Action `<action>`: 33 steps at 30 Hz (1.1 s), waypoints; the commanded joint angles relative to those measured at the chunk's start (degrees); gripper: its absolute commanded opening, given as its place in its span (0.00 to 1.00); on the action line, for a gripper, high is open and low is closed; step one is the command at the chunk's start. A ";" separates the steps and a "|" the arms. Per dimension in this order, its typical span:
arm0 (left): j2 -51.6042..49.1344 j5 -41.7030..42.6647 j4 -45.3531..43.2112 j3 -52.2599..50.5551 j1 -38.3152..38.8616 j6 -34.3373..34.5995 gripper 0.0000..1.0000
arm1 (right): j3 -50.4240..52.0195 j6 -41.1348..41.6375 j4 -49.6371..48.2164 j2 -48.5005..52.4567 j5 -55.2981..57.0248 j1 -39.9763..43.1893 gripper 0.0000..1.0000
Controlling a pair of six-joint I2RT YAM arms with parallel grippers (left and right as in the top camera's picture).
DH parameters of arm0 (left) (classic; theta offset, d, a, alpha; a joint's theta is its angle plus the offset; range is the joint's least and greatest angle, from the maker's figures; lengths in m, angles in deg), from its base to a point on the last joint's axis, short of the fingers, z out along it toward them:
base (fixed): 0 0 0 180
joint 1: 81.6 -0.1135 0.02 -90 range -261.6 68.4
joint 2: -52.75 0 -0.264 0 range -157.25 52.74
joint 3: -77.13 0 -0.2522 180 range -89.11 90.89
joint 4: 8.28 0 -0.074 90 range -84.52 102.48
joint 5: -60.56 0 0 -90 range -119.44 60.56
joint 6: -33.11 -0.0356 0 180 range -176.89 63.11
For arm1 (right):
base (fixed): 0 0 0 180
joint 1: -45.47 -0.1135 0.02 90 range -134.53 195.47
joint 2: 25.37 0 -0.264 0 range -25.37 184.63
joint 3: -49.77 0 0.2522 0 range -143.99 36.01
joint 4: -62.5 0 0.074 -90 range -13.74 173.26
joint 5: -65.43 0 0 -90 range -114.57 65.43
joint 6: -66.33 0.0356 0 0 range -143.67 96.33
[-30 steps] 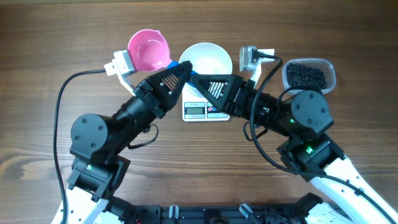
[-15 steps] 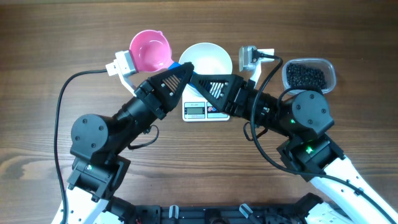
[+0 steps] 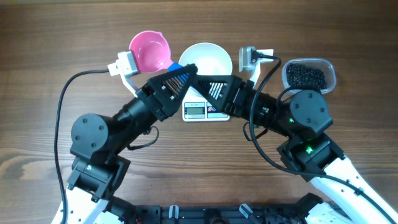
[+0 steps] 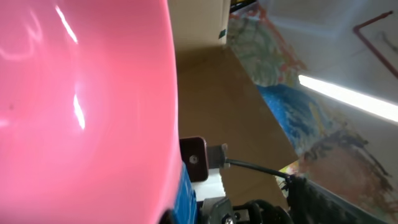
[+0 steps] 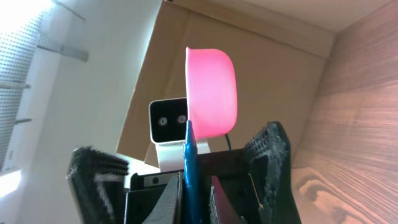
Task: Scoop item into bowl and weigh 150g on scale
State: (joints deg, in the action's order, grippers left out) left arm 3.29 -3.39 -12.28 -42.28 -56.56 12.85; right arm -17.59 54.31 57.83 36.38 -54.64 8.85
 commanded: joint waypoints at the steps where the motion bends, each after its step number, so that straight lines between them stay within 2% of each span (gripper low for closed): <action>1: 0.15 1.99 2.78 0.24 0.35 -0.55 1.00 | -0.28 -4.83 0.48 -0.07 3.69 0.00 0.05; 5: 0.17 1.99 9.94 0.24 0.35 -6.36 1.00 | -0.42 -9.03 4.63 -0.79 6.12 2.99 0.05; 10: 0.74 2.05 16.57 0.24 0.37 -12.92 1.00 | -1.36 -15.65 19.10 -3.52 8.26 10.69 0.05; 16: 3.72 0.42 27.36 0.24 0.35 -21.77 1.00 | -12.11 -31.78 47.43 -6.49 8.33 22.25 0.05; 18: 4.11 -5.25 35.06 0.24 0.35 -21.77 1.00 | -17.75 -39.78 60.96 -5.57 9.57 25.27 0.05; 21: 3.98 -13.64 45.44 0.24 0.35 -21.75 1.00 | -22.75 -45.40 76.35 -4.96 17.51 26.43 0.05; 24: 3.98 -15.67 49.92 0.24 0.35 -21.75 1.00 | -22.99 -45.11 83.89 -5.97 22.05 26.43 0.04; 29: 3.98 -15.65 52.72 0.24 0.35 -21.53 1.00 | -22.88 -45.18 90.03 -6.75 23.56 26.43 0.04; 33: 3.98 -15.65 53.22 0.24 0.35 -21.53 1.00 | -22.77 -50.90 91.73 -6.34 24.52 26.43 0.04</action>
State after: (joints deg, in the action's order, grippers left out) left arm 7.16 -17.71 40.90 -42.17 -56.46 -7.33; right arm -39.38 8.61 149.47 30.22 -32.39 35.08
